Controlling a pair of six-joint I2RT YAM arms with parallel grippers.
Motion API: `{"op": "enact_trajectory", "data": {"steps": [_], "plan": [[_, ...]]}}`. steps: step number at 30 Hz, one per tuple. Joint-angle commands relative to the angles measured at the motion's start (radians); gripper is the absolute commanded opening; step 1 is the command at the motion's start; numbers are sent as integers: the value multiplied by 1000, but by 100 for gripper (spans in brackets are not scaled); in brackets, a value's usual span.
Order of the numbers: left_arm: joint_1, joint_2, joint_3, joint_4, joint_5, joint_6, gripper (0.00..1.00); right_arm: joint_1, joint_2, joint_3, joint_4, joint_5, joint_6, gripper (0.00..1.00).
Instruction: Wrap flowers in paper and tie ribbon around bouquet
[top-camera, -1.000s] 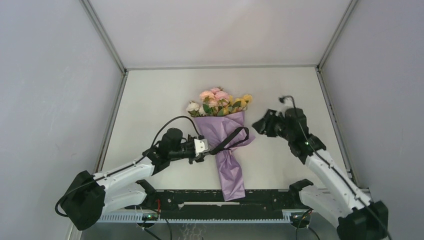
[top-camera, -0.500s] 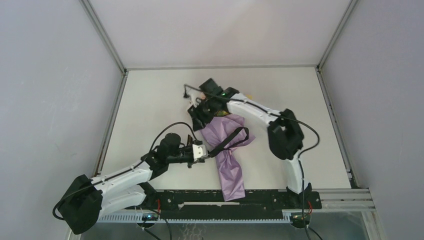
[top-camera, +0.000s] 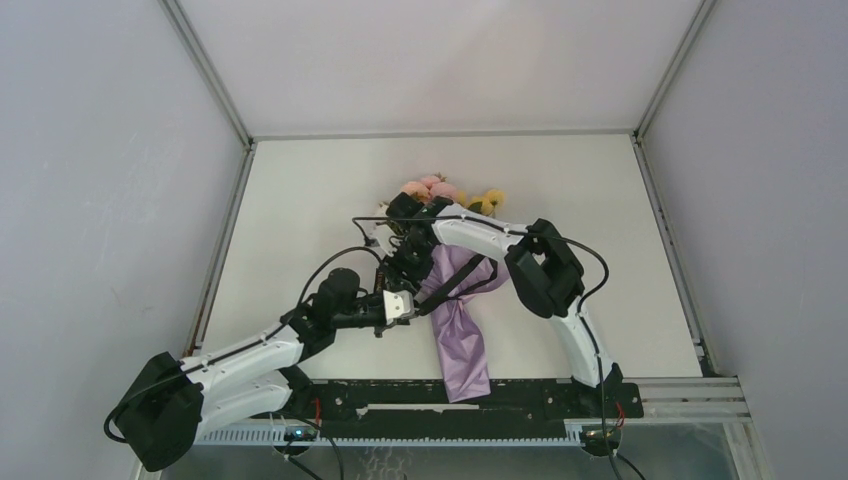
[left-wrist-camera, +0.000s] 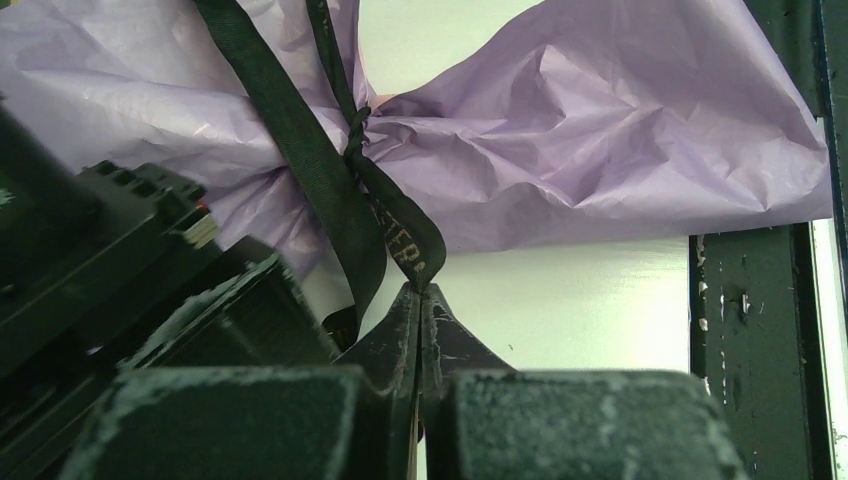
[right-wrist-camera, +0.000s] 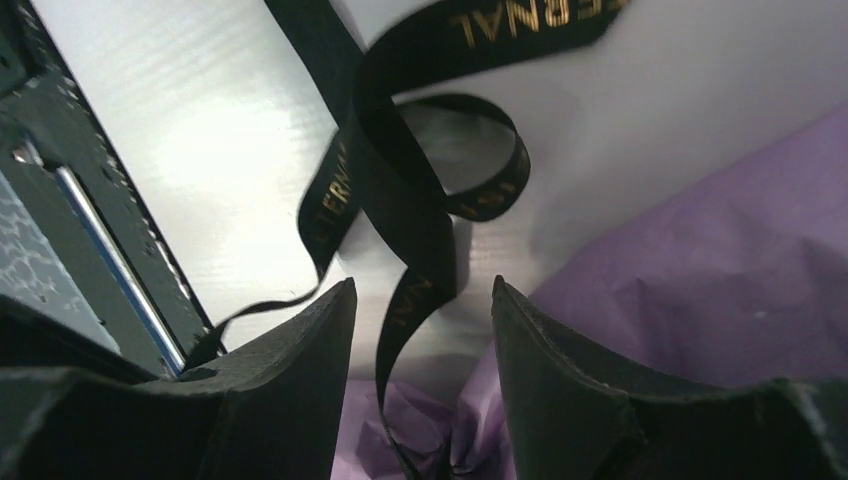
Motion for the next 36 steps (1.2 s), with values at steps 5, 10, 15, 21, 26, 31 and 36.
{"op": "enact_trajectory", "data": {"steps": [5, 10, 15, 21, 26, 31, 36], "plan": [[-4, -7, -7, 38, 21, -1, 0, 8, 6, -24, 68, 80, -22, 60], [-5, -4, -3, 37, 15, 3, 0, 13, -8, -74, 160, 96, 7, 55], [-4, 1, 3, 40, 6, 3, 0, 33, -7, -101, 196, 87, 9, 48], [-5, 4, 8, 34, 0, 12, 0, 24, -31, -98, 167, 81, 13, 2], [-4, 6, 15, 34, -3, 18, 0, -9, -147, -94, 153, 27, 35, 0], [-5, 2, 22, 30, -14, 17, 0, -101, -327, -133, 194, -28, 139, 0], [-4, -3, 48, 47, -40, -51, 0, -294, -582, -362, 360, -104, 372, 0]]}}
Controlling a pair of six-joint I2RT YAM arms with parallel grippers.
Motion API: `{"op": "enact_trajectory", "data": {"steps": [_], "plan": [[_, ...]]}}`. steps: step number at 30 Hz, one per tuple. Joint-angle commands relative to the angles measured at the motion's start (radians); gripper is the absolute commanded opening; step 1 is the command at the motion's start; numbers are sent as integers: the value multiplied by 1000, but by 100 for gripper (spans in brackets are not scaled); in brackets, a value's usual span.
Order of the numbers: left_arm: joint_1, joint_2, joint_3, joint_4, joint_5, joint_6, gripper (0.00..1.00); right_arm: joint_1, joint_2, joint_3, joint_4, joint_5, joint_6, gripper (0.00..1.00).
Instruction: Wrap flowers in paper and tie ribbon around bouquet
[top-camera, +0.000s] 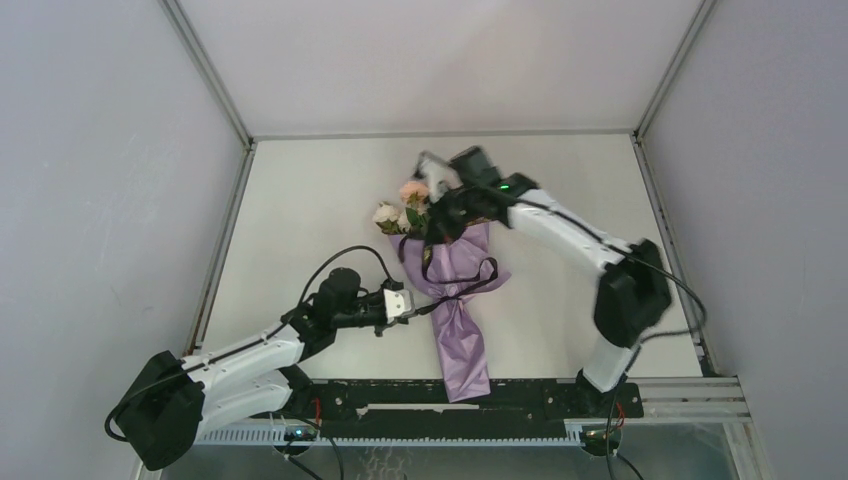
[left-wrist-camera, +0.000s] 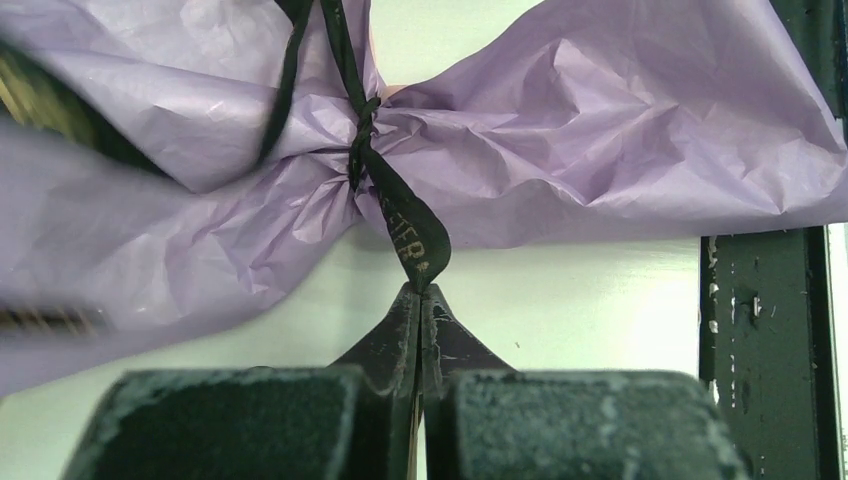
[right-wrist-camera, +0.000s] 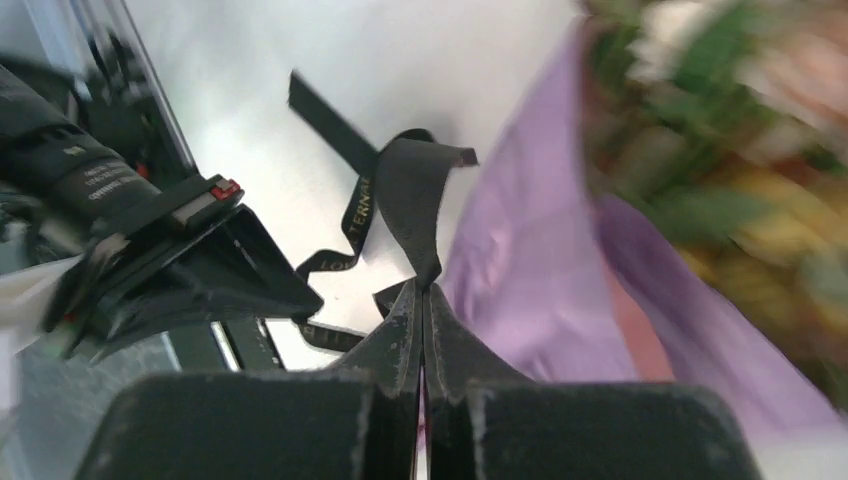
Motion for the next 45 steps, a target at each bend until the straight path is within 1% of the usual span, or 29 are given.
{"op": "enact_trajectory", "data": {"steps": [1, 4, 8, 11, 13, 14, 15, 17, 18, 19, 20, 21, 23, 24, 26, 27, 28, 30, 32, 34, 38, 40, 42, 45], "plan": [[-3, -13, 52, 57, -22, -69, 0, -201, -280, -205, 187, -83, 274, 0], [-1, -15, 67, 105, -40, -165, 0, -358, -494, -389, 233, -4, 399, 0], [5, -10, 83, 205, -71, -310, 0, -613, -756, -564, 154, 177, 511, 0], [5, 3, 85, 302, -80, -386, 0, -821, -940, -662, 49, 280, 508, 0], [5, 16, 87, 357, -81, -435, 0, -882, -1011, -686, -48, 360, 474, 0], [5, 22, 88, 379, -78, -472, 0, -906, -1028, -691, -102, 374, 466, 0], [5, 26, 88, 402, -72, -497, 0, -936, -1036, -700, -137, 340, 464, 0], [2, 35, 87, 450, -58, -536, 0, -962, -1016, -712, -204, 232, 444, 9], [-1, 40, 85, 477, -55, -555, 0, -961, -992, -711, -237, 201, 436, 17], [-4, 44, 82, 502, -53, -569, 0, -953, -973, -707, -266, 175, 428, 33], [-8, 48, 77, 524, -56, -580, 0, -935, -964, -702, -278, 167, 426, 43], [-10, 51, 75, 537, -62, -592, 0, -905, -972, -697, -271, 175, 432, 48], [-12, 57, 72, 544, -76, -610, 0, -782, -1006, -687, -204, 214, 434, 53], [-13, 60, 69, 547, -83, -621, 0, -692, -1025, -687, -145, 220, 424, 55], [-15, 69, 62, 559, -98, -640, 0, -458, -1046, -704, 8, 218, 410, 57], [-16, 72, 59, 570, -108, -650, 0, -294, -1048, -728, 115, 215, 395, 58], [-18, 75, 56, 579, -118, -658, 0, -171, -1045, -766, 271, 243, 379, 60], [-22, 78, 54, 590, -134, -667, 0, 32, -1007, -837, 486, 321, 317, 65], [-24, 77, 52, 594, -150, -676, 0, 165, -932, -868, 634, 413, 253, 68], [-24, 73, 49, 593, -173, -695, 0, 209, -835, -880, 755, 425, 253, 70], [-24, 62, 30, 594, -208, -732, 0, 217, -682, -912, 916, 445, 329, 72], [-25, 58, 21, 594, -226, -756, 0, 218, -648, -943, 998, 455, 347, 73], [-24, 56, 14, 594, -240, -780, 0, 217, -621, -961, 1044, 475, 366, 73], [-25, 57, 8, 594, -250, -799, 0, 219, -579, -985, 1124, 457, 396, 73]]}}
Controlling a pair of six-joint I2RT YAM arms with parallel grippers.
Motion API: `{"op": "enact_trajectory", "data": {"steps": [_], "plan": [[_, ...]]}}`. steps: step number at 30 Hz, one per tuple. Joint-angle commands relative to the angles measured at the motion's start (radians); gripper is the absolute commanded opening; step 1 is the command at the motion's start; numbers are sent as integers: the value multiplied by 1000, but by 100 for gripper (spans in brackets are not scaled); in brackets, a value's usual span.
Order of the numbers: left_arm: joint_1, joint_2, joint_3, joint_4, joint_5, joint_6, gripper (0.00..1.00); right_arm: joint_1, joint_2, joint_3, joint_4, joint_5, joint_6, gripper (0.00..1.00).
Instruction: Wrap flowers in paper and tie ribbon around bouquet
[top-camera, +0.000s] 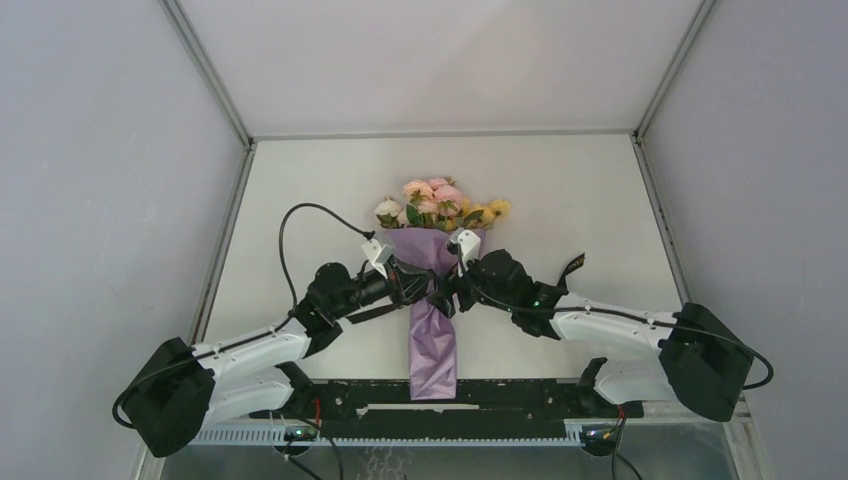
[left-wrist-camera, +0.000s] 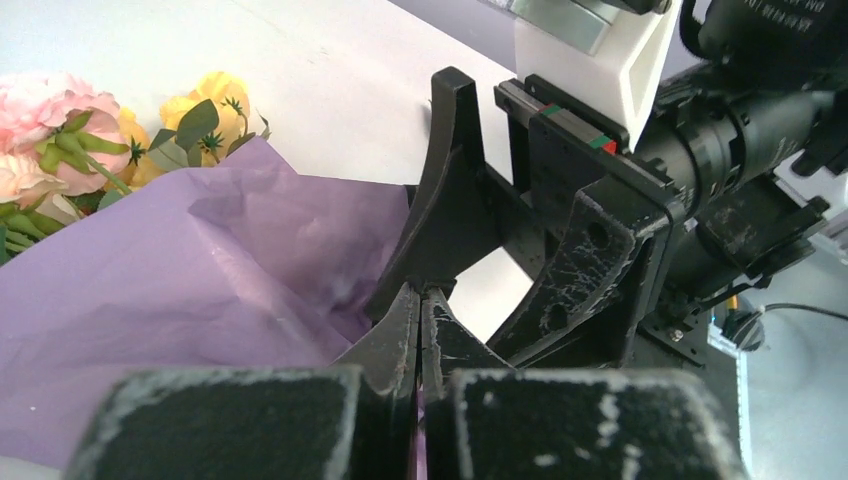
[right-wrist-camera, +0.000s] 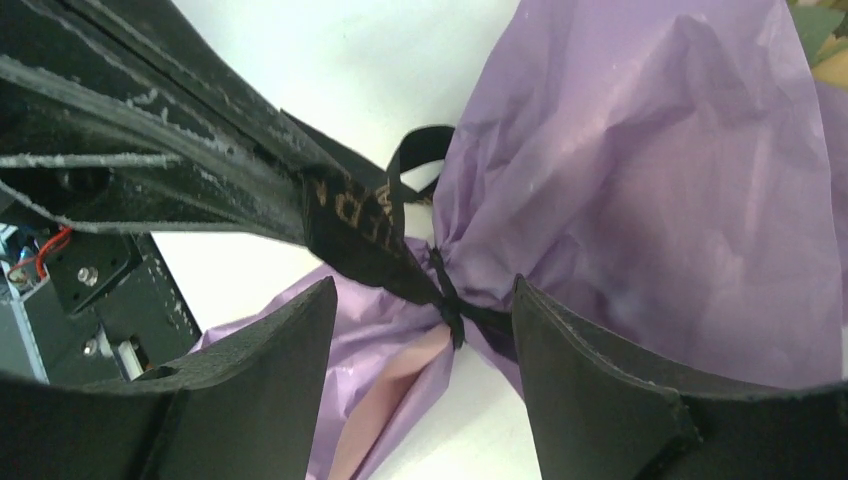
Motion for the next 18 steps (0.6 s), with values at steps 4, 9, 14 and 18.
{"op": "enact_trajectory", "data": {"steps": [4, 9, 14, 18], "plan": [[-7, -13, -18, 76, -77, -80, 0, 28, 97, -10, 312, -32, 73, 71], [-8, -6, -17, 89, -112, -110, 0, 33, 148, -20, 330, -50, 100, 61], [-13, -3, -20, 109, -136, -136, 0, 25, 197, -21, 414, -108, 147, 28], [-13, -11, -31, 105, -170, -150, 0, 9, 202, -21, 423, -134, 145, 5]]}}
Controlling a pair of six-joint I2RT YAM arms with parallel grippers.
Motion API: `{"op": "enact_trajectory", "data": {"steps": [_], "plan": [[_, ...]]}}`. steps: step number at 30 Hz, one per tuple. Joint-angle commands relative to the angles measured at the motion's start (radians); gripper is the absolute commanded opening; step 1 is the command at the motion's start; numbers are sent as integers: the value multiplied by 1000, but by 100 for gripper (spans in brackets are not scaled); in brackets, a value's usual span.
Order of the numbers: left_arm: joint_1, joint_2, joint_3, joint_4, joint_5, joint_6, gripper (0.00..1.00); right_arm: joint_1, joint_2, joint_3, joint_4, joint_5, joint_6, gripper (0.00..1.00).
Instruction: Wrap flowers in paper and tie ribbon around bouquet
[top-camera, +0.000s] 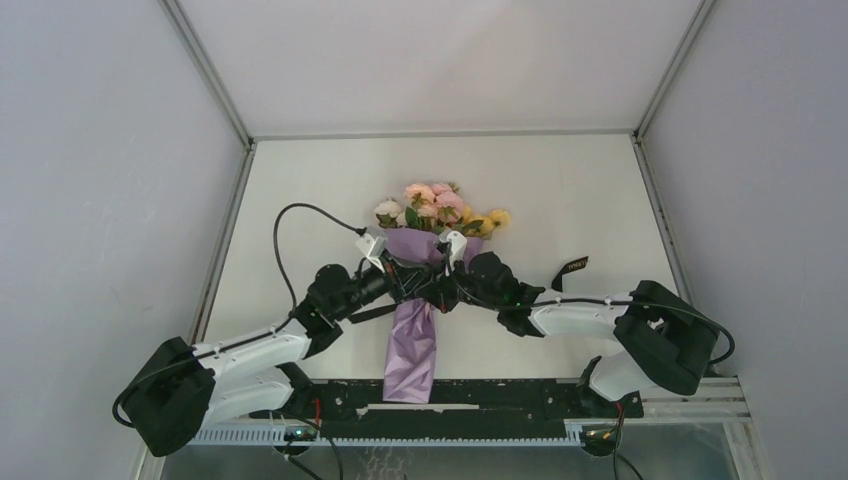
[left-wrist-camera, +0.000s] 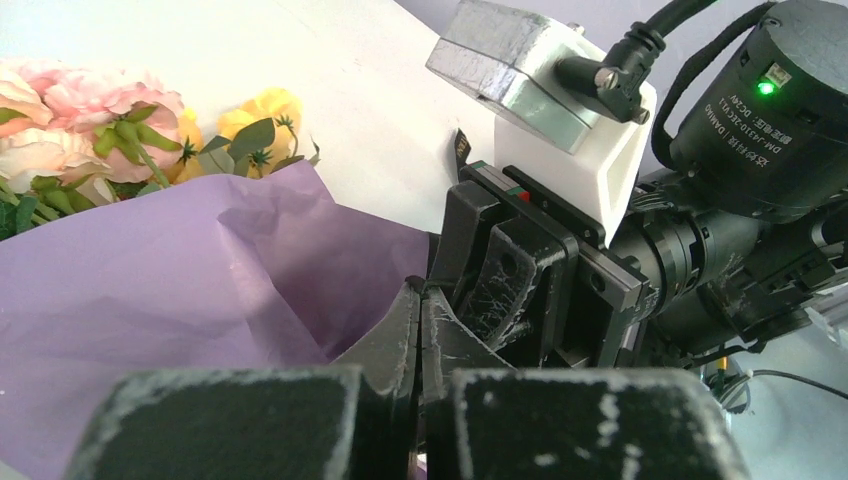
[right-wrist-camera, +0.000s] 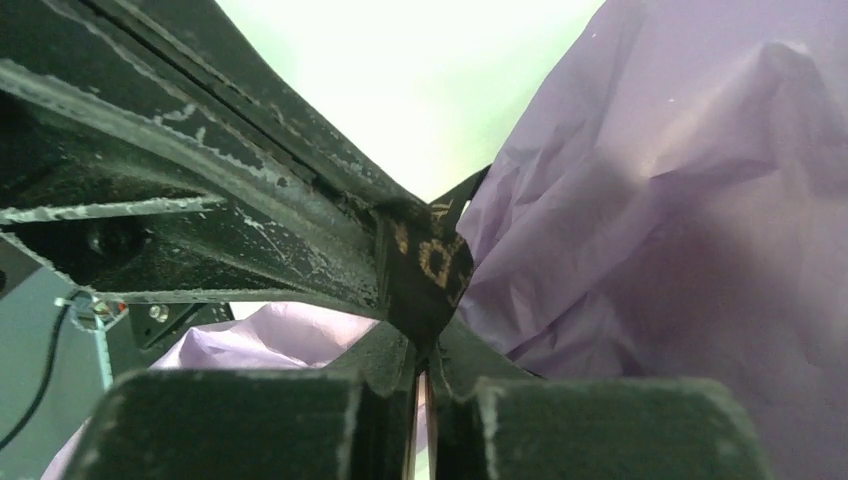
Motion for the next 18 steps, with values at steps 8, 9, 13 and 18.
{"op": "enact_trajectory", "data": {"steps": [8, 9, 13, 18], "plan": [[-3, -34, -40, 77, -66, -7, 0, -54, -48, -34, 72, -105, -32, 0], [-1, -43, -41, 63, -43, 38, 8, -59, -55, -34, 58, -120, -50, 0], [67, -99, -8, -65, 152, 336, 46, -105, -68, -34, 5, -256, -110, 0], [274, -124, 237, -729, 674, 1107, 56, -156, -98, -34, -98, -365, -225, 0]]}}
